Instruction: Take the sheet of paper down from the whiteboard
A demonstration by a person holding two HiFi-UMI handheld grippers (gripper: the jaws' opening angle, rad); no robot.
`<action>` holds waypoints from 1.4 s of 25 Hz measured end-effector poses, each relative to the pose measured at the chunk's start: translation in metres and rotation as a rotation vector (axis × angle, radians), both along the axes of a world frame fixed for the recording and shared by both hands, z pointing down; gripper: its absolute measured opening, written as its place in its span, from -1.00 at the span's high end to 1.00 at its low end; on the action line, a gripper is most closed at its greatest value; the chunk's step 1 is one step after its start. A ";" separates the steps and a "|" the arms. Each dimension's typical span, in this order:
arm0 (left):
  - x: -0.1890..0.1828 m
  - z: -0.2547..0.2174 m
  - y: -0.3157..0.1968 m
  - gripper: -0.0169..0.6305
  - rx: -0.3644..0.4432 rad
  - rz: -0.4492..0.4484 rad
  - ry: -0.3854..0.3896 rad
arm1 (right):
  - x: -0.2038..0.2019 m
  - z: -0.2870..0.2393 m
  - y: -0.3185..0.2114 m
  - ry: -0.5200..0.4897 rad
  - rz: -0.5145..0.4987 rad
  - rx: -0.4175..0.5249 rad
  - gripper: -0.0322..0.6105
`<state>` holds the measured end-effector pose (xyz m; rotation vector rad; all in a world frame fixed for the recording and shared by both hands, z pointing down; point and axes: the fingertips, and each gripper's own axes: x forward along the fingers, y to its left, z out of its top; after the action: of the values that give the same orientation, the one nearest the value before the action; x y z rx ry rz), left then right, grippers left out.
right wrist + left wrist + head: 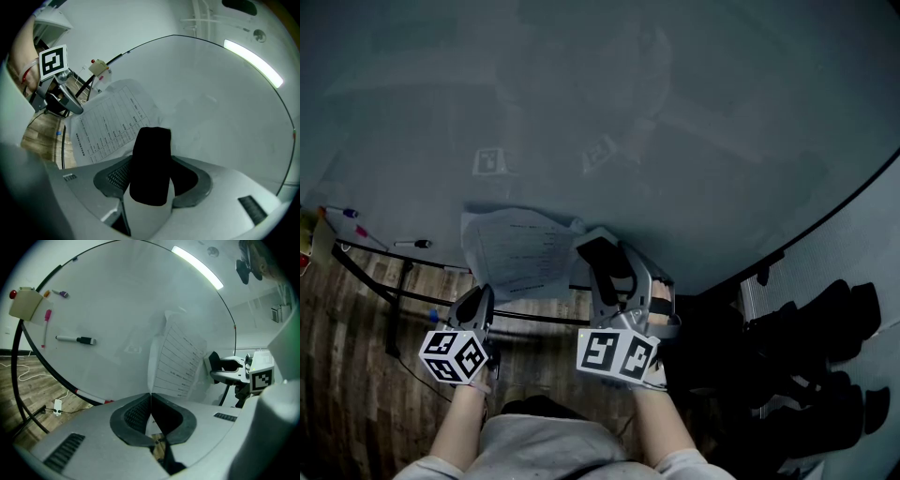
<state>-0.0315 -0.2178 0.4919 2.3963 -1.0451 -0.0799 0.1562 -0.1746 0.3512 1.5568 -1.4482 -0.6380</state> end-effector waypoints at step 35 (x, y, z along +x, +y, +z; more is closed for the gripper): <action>-0.004 0.002 0.003 0.90 -0.036 -0.046 0.022 | 0.012 0.003 0.008 0.012 -0.004 0.056 0.10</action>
<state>-0.0358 -0.2148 0.4944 2.3348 -1.0826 -0.1024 0.1685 -0.1668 0.3544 1.5911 -1.4358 -0.6942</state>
